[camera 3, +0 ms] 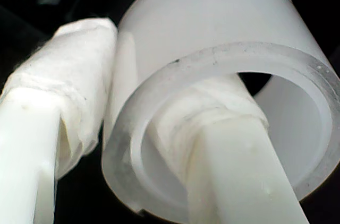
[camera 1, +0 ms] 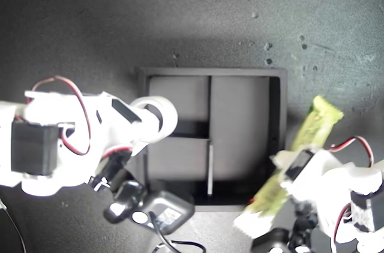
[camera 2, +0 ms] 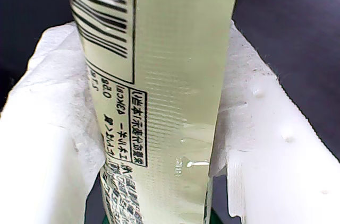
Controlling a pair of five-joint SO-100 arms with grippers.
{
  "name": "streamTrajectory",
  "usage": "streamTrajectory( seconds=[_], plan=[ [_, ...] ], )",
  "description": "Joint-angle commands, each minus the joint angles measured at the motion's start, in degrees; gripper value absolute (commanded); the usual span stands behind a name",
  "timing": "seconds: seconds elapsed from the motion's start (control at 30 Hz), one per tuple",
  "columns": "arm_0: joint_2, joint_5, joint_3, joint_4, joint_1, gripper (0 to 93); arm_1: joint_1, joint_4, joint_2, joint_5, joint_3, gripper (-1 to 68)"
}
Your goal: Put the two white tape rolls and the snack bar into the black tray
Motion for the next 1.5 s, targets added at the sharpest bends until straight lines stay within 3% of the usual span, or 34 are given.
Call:
streamTrajectory(
  seconds=[0.0, 0.33, 0.63, 1.03, 1.17, 1.27, 1.47],
  plan=[
    [-0.4, -0.4, -3.9, 0.2, 0.0, 0.6, 1.3, -1.6, 0.2, -55.6, -7.4, 5.2],
    [-3.7, -1.8, -4.3, 0.3, 0.4, 0.9, 1.8, -6.2, 0.2, -57.2, -9.9, 5.3],
    [-10.7, 0.2, -13.3, 1.4, -0.6, 0.9, 0.6, -17.4, 0.2, -56.0, -0.5, 5.3],
    [-27.9, 0.4, -35.3, 15.9, -1.6, 2.0, -1.1, -19.7, 0.2, -53.3, 7.3, 4.6],
    [-36.6, 0.7, -49.1, 25.8, -2.9, 2.4, -1.3, -19.3, 0.2, -53.2, 6.9, 4.7],
    [-50.2, 1.5, -73.2, 37.2, -4.0, 1.9, -1.6, -19.3, 0.2, -53.1, 6.8, 4.8],
    [-51.9, 2.1, -73.7, 37.0, -5.7, 2.4, -1.8, -19.1, 0.2, -52.8, 7.1, 4.8]
  ],
)
